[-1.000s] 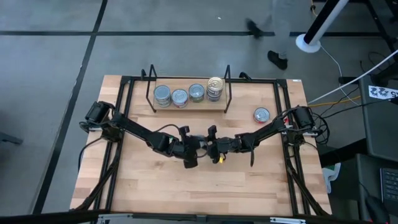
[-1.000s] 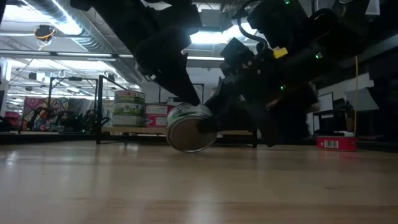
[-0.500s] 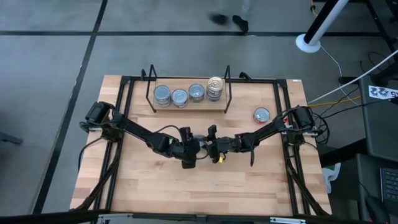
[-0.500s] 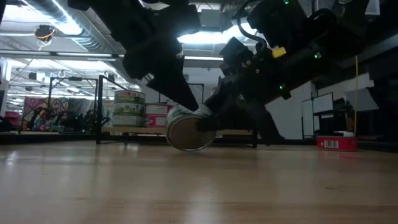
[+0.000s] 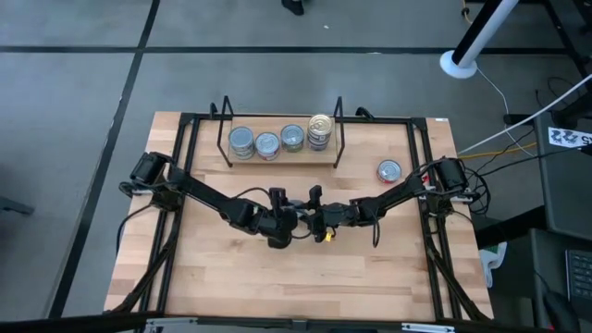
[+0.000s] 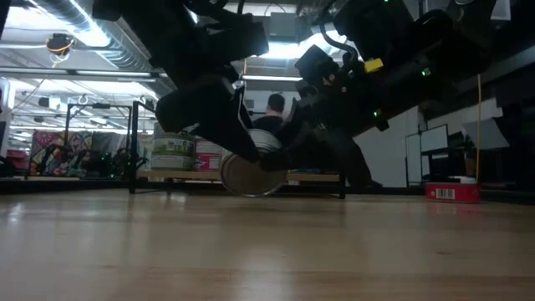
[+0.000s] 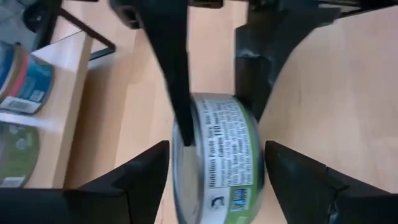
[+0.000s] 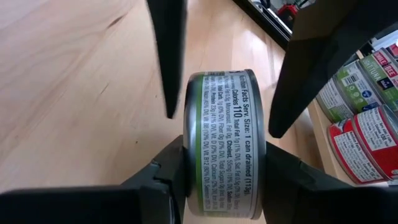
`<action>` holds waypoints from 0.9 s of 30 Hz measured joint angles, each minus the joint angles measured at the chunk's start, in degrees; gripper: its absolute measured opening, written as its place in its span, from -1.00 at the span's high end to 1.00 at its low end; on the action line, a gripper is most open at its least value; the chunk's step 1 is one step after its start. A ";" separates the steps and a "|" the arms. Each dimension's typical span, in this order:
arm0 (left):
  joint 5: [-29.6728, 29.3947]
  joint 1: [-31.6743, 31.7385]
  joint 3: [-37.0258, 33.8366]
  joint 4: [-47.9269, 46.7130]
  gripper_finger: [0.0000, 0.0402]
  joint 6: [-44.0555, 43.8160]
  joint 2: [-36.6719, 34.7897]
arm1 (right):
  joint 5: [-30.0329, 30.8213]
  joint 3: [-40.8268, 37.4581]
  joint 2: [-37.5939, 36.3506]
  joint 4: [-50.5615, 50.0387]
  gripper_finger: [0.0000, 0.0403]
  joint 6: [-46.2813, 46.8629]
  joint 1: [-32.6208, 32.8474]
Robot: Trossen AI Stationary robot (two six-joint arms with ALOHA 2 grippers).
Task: Stack canned seafood by type on shelf
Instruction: Stack the green-white tuna can on top of the green-white tuna can on the shelf
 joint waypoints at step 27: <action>-1.47 -0.01 0.00 -1.29 0.33 1.12 -0.08 | 1.51 0.11 -0.02 0.03 0.16 1.72 0.00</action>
